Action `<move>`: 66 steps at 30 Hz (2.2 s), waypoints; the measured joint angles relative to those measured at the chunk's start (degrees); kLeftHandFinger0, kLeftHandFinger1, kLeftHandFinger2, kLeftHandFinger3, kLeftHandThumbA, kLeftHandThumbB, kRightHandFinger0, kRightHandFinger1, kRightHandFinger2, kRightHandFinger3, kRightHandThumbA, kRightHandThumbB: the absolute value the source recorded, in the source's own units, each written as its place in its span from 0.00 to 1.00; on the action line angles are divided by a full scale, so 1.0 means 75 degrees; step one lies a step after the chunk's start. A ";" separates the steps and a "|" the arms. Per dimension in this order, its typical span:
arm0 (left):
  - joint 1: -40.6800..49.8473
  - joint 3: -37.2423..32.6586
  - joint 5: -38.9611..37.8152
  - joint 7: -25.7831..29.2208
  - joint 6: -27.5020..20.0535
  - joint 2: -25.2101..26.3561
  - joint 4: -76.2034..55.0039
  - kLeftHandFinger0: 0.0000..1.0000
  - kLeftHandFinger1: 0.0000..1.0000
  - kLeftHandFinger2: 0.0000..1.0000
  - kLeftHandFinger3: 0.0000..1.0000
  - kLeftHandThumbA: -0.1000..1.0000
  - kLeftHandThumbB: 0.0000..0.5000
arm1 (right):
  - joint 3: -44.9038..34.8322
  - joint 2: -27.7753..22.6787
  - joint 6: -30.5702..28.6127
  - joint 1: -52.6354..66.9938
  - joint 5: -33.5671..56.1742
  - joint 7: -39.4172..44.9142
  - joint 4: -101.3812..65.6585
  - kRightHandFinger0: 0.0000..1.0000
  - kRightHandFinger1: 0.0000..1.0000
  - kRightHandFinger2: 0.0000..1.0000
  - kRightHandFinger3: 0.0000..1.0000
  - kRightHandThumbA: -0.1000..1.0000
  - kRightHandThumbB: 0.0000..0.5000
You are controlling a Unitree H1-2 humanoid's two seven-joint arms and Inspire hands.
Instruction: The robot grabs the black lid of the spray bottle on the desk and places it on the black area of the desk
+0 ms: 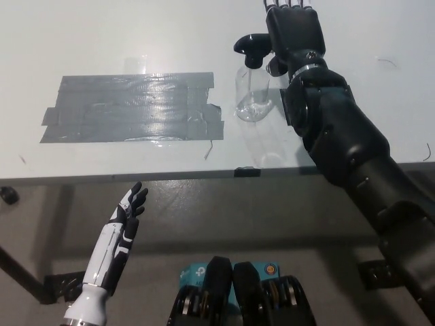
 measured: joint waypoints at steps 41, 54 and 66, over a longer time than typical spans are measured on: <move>-0.0177 -0.0036 0.0015 -0.0172 0.0122 0.0059 -0.0021 1.00 1.00 1.00 1.00 1.00 0.10 | -0.0992 0.0073 -0.2068 -0.0608 0.0962 -0.3157 0.0717 0.00 0.31 0.51 0.12 0.75 0.27; -0.0190 -0.0034 0.0007 -0.0171 0.0126 0.0062 -0.0021 0.99 1.00 1.00 1.00 1.00 0.09 | -0.2496 -0.0262 -0.2180 -0.0764 0.2127 -0.3027 -0.0186 0.00 0.19 0.40 0.27 0.78 0.25; -0.0178 -0.0007 -0.0045 -0.0171 0.0126 0.0062 -0.0021 0.94 1.00 1.00 1.00 1.00 0.00 | -0.3255 -0.0554 -0.2173 -0.0578 0.3089 -0.2779 0.0224 0.00 0.11 0.33 0.15 0.65 0.19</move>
